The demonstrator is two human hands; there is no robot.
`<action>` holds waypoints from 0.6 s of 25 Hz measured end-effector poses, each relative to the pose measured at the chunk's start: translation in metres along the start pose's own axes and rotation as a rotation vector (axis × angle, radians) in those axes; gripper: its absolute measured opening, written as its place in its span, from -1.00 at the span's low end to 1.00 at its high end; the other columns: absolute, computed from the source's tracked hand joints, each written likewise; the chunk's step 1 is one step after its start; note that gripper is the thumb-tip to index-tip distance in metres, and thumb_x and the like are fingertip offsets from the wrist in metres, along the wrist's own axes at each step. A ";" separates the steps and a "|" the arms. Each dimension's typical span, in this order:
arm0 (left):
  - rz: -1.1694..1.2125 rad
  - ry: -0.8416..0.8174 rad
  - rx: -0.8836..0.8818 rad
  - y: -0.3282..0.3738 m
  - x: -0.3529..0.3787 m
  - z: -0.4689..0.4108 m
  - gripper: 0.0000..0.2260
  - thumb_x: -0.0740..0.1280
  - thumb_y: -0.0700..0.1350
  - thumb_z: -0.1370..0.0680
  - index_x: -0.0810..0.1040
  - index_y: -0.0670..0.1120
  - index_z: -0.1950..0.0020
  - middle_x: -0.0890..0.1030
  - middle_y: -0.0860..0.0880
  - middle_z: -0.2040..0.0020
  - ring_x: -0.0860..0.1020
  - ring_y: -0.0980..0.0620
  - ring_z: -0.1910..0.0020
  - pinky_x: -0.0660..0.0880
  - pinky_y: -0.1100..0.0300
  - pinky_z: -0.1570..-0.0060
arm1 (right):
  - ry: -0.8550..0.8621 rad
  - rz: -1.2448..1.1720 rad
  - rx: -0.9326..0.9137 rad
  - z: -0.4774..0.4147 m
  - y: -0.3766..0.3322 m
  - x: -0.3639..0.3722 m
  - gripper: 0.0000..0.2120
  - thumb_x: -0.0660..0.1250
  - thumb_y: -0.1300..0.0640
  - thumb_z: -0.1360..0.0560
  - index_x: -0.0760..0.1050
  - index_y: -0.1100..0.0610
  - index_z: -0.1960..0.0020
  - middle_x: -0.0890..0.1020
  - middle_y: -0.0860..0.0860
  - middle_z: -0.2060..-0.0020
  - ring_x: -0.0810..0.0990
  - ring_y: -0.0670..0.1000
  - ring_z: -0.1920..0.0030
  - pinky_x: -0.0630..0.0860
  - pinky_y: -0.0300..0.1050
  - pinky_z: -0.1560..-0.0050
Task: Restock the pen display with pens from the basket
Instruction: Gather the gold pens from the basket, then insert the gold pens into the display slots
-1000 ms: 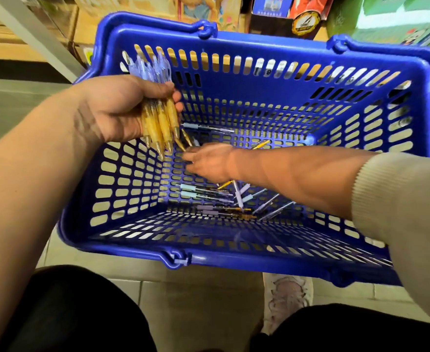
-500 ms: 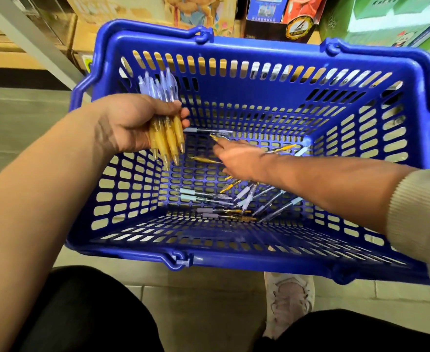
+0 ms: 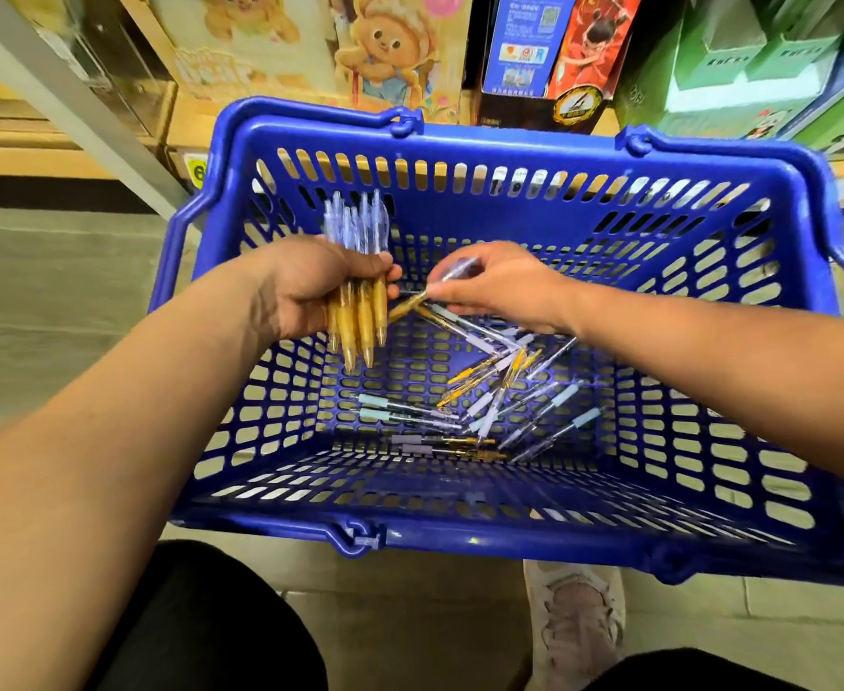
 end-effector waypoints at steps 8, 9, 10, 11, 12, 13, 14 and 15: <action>-0.009 -0.034 -0.010 0.004 0.020 -0.012 -0.89 0.33 -0.20 -0.62 0.64 -0.15 0.03 0.72 -0.03 0.17 0.70 0.08 0.23 0.68 0.12 0.22 | -0.031 -0.655 0.094 0.002 -0.019 0.001 -0.82 0.39 0.13 -0.58 0.59 0.15 -0.16 0.71 0.01 0.10 0.69 0.04 -0.02 0.61 -0.20 0.02; -0.006 -0.038 -0.009 0.004 0.022 -0.014 -0.89 0.32 -0.20 -0.62 0.65 -0.15 0.02 0.72 -0.04 0.18 0.71 0.07 0.24 0.67 0.12 0.25 | -0.046 -0.596 0.102 0.001 -0.021 0.002 -0.82 0.37 0.16 -0.59 0.59 0.16 -0.17 0.72 0.04 0.07 0.70 0.07 -0.05 0.62 -0.22 0.01; -0.002 -0.043 -0.010 0.004 0.023 -0.015 -0.88 0.32 -0.21 -0.63 0.65 -0.15 0.01 0.73 -0.04 0.19 0.71 0.07 0.26 0.67 0.12 0.26 | -0.070 -0.532 0.111 0.001 -0.022 0.002 -0.82 0.35 0.18 -0.60 0.58 0.18 -0.19 0.73 0.07 0.05 0.71 0.08 -0.06 0.62 -0.22 -0.03; 0.001 -0.050 -0.012 0.003 0.024 -0.015 -0.88 0.31 -0.22 -0.63 0.65 -0.15 0.00 0.72 -0.04 0.20 0.70 0.07 0.27 0.68 0.11 0.25 | -0.099 -0.473 0.121 0.002 -0.023 0.002 -0.80 0.33 0.21 -0.62 0.57 0.23 -0.22 0.73 0.12 0.02 0.71 0.08 -0.07 0.60 -0.21 -0.08; 0.007 -0.054 -0.013 0.002 0.024 -0.014 -0.87 0.30 -0.22 -0.63 0.65 -0.16 0.00 0.72 -0.04 0.21 0.70 0.07 0.28 0.67 0.11 0.23 | -0.122 -0.433 0.134 0.004 -0.025 0.001 -0.77 0.31 0.23 -0.63 0.55 0.28 -0.25 0.72 0.16 -0.01 0.71 0.08 -0.08 0.59 -0.19 -0.13; 0.015 -0.056 -0.015 0.001 0.025 -0.013 -0.88 0.30 -0.22 -0.64 0.64 -0.16 0.00 0.72 -0.04 0.21 0.69 0.07 0.28 0.66 0.11 0.20 | -0.127 -0.413 0.149 0.006 -0.028 -0.002 -0.76 0.30 0.24 -0.63 0.54 0.31 -0.26 0.71 0.19 -0.05 0.71 0.07 -0.08 0.58 -0.17 -0.17; 0.029 -0.052 -0.013 -0.001 0.026 -0.011 -0.89 0.31 -0.23 -0.63 0.63 -0.16 -0.01 0.71 -0.05 0.19 0.69 0.06 0.27 0.66 0.10 0.17 | -0.111 -0.415 0.167 0.009 -0.031 -0.005 -0.77 0.30 0.26 -0.63 0.54 0.33 -0.25 0.71 0.21 -0.07 0.71 0.05 -0.07 0.58 -0.15 -0.17; 0.053 -0.039 -0.003 -0.003 0.028 -0.007 -0.90 0.32 -0.24 -0.63 0.63 -0.16 -0.03 0.72 -0.06 0.17 0.69 0.05 0.25 0.66 0.08 0.15 | -0.081 -0.436 0.182 0.013 -0.038 -0.007 -0.80 0.31 0.28 -0.62 0.56 0.31 -0.22 0.71 0.20 -0.05 0.71 0.03 -0.04 0.60 -0.13 -0.16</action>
Point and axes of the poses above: each hand's wrist, its own z-axis away from the middle knuckle, its own x-axis out of the palm, y = z × x, the point moved 2 cm from there along -z, towards the middle knuckle
